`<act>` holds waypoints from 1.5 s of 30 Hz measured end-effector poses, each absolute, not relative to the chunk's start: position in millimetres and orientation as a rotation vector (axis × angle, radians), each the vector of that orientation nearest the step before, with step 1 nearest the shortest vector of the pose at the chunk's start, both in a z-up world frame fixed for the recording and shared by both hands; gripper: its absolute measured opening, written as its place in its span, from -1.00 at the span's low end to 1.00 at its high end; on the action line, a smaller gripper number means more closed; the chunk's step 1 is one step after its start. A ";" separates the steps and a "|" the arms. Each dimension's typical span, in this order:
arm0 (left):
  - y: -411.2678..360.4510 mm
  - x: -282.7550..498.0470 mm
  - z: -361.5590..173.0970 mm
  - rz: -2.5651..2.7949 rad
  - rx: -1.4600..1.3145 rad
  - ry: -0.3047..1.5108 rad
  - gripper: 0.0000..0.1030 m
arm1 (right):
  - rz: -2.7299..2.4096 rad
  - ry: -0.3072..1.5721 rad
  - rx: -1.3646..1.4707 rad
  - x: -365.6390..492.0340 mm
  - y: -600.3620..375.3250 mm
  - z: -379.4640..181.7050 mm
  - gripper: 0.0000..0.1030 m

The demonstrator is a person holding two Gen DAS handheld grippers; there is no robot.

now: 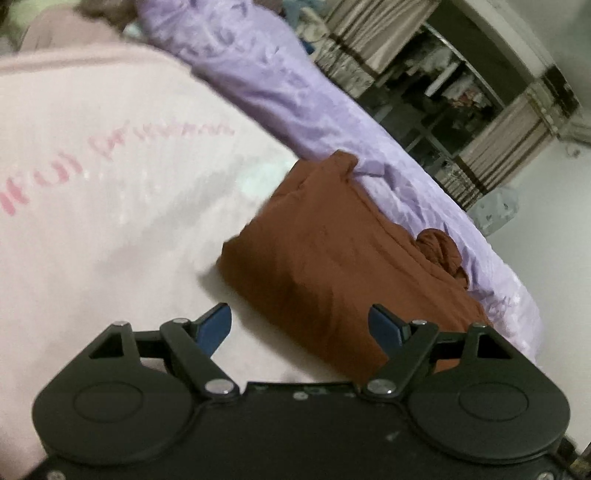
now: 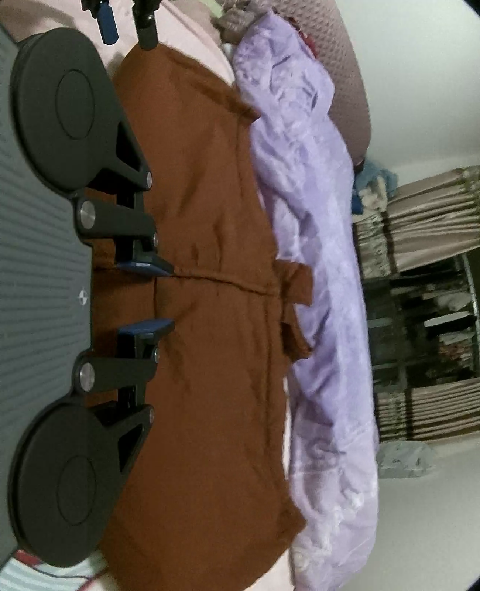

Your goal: Fold large clothes

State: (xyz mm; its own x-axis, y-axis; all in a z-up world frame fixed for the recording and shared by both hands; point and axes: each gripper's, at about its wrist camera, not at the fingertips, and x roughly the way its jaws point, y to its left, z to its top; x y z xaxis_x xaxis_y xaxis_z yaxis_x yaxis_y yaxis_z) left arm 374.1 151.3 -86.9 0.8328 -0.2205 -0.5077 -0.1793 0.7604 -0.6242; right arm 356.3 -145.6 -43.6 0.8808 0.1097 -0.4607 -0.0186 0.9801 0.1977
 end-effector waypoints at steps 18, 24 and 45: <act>164.9 435.5 -92.9 0.032 -0.751 0.562 0.72 | 0.037 0.521 0.191 359.5 -143.8 -65.9 -0.36; 169.8 457.4 -92.2 0.031 -0.734 0.544 0.74 | 0.027 0.529 0.187 359.5 -141.8 -63.9 -0.36; 177.2 469.3 -84.2 -0.061 -0.718 0.612 -0.08 | 0.023 0.477 0.202 425.5 -146.9 -20.7 -0.34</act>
